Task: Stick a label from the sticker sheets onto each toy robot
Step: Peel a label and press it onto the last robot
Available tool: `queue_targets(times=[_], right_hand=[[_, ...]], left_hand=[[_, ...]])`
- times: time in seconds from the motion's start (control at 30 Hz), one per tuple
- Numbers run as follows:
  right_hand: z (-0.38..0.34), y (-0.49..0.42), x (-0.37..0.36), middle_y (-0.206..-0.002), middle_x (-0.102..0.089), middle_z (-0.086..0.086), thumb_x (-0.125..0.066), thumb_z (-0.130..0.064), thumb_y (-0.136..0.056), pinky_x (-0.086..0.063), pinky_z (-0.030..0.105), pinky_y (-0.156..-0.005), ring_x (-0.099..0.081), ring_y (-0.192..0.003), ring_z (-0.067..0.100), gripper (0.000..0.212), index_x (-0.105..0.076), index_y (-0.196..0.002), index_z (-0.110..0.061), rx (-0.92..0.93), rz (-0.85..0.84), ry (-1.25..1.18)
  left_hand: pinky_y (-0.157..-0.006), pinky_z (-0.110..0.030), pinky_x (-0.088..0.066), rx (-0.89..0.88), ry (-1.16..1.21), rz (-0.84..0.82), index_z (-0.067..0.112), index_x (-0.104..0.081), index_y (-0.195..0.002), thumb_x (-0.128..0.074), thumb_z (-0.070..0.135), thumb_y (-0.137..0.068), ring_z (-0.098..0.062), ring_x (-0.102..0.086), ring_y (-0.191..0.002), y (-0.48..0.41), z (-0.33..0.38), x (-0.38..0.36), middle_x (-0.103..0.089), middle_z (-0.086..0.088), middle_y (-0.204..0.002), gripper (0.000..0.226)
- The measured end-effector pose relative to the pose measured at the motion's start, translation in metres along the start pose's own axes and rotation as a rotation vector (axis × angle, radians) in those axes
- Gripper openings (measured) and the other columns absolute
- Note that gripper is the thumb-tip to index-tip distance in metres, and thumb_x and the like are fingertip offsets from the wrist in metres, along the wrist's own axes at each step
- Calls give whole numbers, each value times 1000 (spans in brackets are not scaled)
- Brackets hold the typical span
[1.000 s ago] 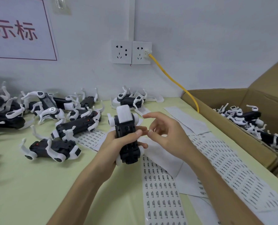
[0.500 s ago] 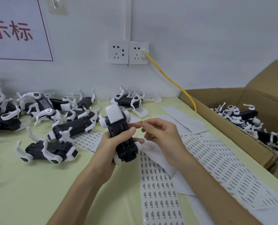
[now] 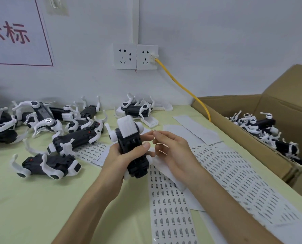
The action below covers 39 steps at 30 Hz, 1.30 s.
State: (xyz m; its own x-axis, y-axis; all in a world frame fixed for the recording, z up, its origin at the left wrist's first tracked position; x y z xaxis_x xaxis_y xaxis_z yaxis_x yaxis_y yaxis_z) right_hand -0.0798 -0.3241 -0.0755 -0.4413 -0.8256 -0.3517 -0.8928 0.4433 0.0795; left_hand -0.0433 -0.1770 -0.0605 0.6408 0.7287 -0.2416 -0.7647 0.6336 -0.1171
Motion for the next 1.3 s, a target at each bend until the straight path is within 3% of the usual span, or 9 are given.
queue_targets(times=[0.17, 0.33, 0.47, 0.63, 0.8, 0.97, 1.03, 1.13, 1.3], right_hand=[[0, 1, 0, -70, -63, -1, -75, -13, -88, -50, 24, -68, -55, -62, 11, 12, -76, -98, -6, 22, 9, 6], [-1, 2, 0, -81, -63, 6, -74, -19, -91, -52, 29, -75, -56, -66, 13, 24, -76, -106, -1, 44, 27, 66], [-2, 4, 2, -71, -63, -1, -74, -21, -91, -54, 29, -78, -58, -67, 14, 19, -79, -100, -6, 78, 66, 105], [-10, 8, 2, -87, -74, 18, -75, -15, -90, -60, 33, -83, -64, -73, 19, 8, -81, -92, -11, 160, 122, 142], [-19, 12, 1, -76, -76, 5, -75, -13, -90, -60, 33, -78, -67, -72, 19, 22, -81, -74, -27, 263, 158, 246], [-13, 12, 0, -71, -72, 2, -74, -11, -90, -58, 27, -76, -56, -59, 9, 20, -82, -76, -22, 172, 125, 144], [-14, 12, 1, -71, -72, 2, -75, -10, -89, -56, 24, -72, -57, -59, 9, 15, -81, -78, -18, 172, 138, 133], [-21, 14, 5, -69, -72, 0, -77, -11, -87, -54, 19, -66, -62, -61, 8, 11, -79, -79, -18, 251, 196, 228], [-39, 19, 6, -63, -68, -8, -78, -11, -86, -49, 16, -58, -58, -56, 7, 15, -75, -76, -22, 454, 263, 352]], left_hand=[[-73, -25, -58, -31, -53, 5, 12, -75, -115, -73, 28, -82, -22, -76, -95, 0, 1, 1, -74, 6, -126, 37], [-77, -33, -58, -65, -134, 27, 26, -80, -102, -76, 31, -78, -30, -73, -93, 0, 3, -1, -78, 0, -112, 24], [-81, -39, -59, -94, -161, 39, 30, -79, -102, -76, 31, -78, -37, -71, -98, 1, 6, 0, -77, -4, -111, 24], [-83, -50, -61, -123, -233, 28, 29, -75, -113, -77, 29, -78, -34, -73, -97, 1, 7, -5, -77, 5, -112, 35], [-84, -39, -62, -151, -251, 8, 38, -73, -115, -77, 29, -78, -29, -75, -97, 2, 10, -8, -78, 5, -110, 39], [-83, -48, -61, -159, -289, 19, 45, -75, -102, -78, 30, -77, -30, -74, -93, 2, 10, -8, -78, 0, -103, 29], [-81, -43, -61, -154, -308, 29, 46, -75, -101, -78, 31, -76, -24, -74, -92, 2, 9, -7, -78, 2, -103, 30], [-83, -37, -61, -133, -304, 38, 42, -76, -104, -78, 31, -76, -19, -75, -95, 1, 7, -7, -78, 7, -106, 30], [-92, -44, -56, -49, -98, 185, 20, -79, -103, -80, 33, -71, -23, -74, -103, 0, 3, 6, -78, 13, -111, 34]])
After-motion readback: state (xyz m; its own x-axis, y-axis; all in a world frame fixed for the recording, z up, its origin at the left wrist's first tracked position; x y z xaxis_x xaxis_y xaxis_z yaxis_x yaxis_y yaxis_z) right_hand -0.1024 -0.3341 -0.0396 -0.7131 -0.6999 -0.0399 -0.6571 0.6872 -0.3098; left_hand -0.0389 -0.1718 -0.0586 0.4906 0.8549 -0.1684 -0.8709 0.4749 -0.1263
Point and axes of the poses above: each hand's wrist, its own y-axis away from the middle knuckle, its own x-axis out of the back of the hand, z = x × y, the point moved 8 cm from there along -y, towards the middle knuckle
